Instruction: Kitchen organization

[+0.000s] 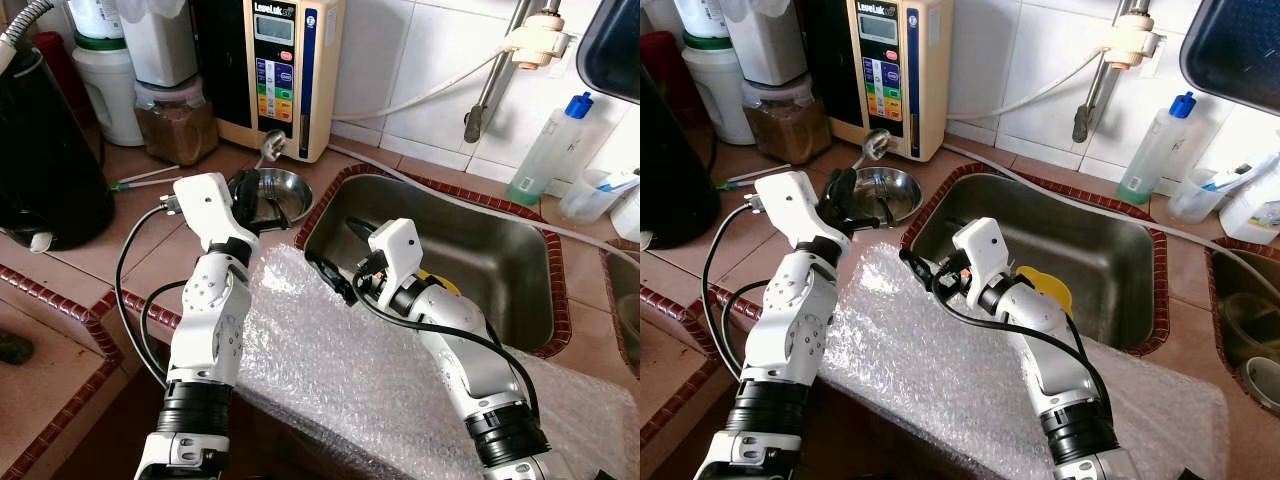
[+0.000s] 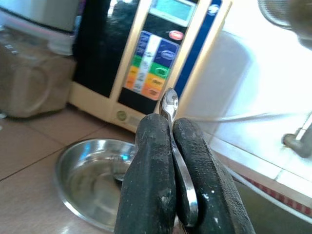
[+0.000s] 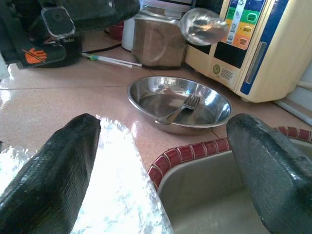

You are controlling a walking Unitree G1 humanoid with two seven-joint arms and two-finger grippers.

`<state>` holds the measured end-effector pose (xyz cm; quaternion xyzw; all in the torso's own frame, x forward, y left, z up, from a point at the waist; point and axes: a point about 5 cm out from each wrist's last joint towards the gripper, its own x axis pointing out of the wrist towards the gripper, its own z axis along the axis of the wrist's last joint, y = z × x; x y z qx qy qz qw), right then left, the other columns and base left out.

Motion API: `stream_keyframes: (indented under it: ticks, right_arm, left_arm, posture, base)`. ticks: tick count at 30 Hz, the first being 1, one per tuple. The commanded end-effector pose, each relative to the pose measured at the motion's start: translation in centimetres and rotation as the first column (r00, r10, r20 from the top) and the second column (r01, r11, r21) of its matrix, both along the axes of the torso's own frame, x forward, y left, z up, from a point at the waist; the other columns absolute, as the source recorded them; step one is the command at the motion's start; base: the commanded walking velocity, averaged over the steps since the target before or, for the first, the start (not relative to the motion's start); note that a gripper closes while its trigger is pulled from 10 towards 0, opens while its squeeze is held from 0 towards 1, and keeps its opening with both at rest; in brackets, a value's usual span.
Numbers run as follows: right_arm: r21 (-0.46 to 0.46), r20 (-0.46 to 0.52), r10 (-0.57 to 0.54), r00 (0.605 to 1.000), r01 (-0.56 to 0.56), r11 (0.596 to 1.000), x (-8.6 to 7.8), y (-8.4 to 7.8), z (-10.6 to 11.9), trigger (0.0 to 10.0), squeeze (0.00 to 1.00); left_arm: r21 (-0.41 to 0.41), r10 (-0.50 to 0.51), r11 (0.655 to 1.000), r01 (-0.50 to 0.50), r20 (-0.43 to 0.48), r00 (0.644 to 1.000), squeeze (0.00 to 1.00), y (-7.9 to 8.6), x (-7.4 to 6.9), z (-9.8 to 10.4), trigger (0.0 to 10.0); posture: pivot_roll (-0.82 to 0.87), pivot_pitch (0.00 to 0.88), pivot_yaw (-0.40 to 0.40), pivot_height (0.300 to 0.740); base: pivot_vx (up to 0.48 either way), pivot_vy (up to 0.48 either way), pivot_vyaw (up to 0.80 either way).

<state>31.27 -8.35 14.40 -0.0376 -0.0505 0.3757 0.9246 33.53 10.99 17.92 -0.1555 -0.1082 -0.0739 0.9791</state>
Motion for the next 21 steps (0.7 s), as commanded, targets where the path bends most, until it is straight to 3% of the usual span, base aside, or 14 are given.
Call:
stream_keyframes:
  ticks: [1, 7, 9, 10, 16, 18, 21]
  right_arm:
    - [-0.006, 0.009, -0.014, 1.000, 0.014, 1.000, 0.3, -0.4, 0.1, 10.0, 0.00]
    - [0.066, 0.009, -0.129, 0.992, 0.128, 0.990, 1.8, -1.6, 1.3, 10.0, 0.00]
    - [0.252, -0.083, -0.208, 0.975, 0.223, 0.942, 3.4, -3.0, 2.7, 10.0, 0.00]
    - [0.359, -0.143, -0.231, 0.962, 0.268, 0.894, 4.2, -3.8, 3.6, 10.0, 0.00]
    - [0.522, -0.243, -0.202, 0.949, 0.304, 0.797, 4.8, -4.4, 4.4, 10.0, 0.00]
    - [0.539, -0.258, -0.193, 0.946, 0.307, 0.784, 4.8, -4.5, 4.4, 10.0, 0.00]
    - [0.609, -0.330, -0.122, 0.936, 0.310, 0.730, 4.8, -4.4, 4.2, 10.0, 0.00]
  left_arm:
    - [0.014, -0.032, 0.999, 0.031, 0.060, 0.998, 0.00, -0.6, -0.3, 1.0, 0.0]
    - [-0.037, -0.171, 0.984, 0.176, 0.109, 0.979, 0.00, -2.0, -0.6, 1.6, 0.0]
    - [-0.079, -0.251, 0.962, 0.260, 0.115, 0.961, 0.00, -2.4, -0.5, 1.7, 0.0]
    - [-0.093, -0.288, 0.949, 0.300, 0.122, 0.950, 0.00, -2.7, -0.5, 1.7, 0.0]
    - [-0.099, -0.402, 0.904, 0.415, 0.127, 0.907, 0.00, -3.8, -0.9, 1.3, 0.0]
    - [-0.099, -0.420, 0.896, 0.433, 0.128, 0.899, 0.00, -4.0, -1.0, 1.3, 0.0]
    - [-0.091, -0.474, 0.869, 0.486, 0.127, 0.871, 0.00, -4.7, -1.3, 1.0, 0.0]
  posture:
    - [0.04, 0.000, -0.050, 0.740]
    - [0.04, 0.000, -0.052, 0.740]
    - [0.04, 0.000, -0.052, 0.740]
    - [0.04, 0.000, -0.052, 0.740]
    - [0.04, 0.000, -0.051, 0.740]
    - [0.04, 0.000, -0.051, 0.740]
    - [0.03, 0.000, -0.050, 0.740]
  base:
    - [0.000, 0.000, 0.00]
    - [0.000, 0.000, 0.00]
    - [0.000, 0.000, 0.00]
    - [0.000, 0.000, 0.00]
    - [0.000, 0.000, 0.00]
    - [0.000, 0.000, 0.00]
    - [0.000, 0.000, 0.00]
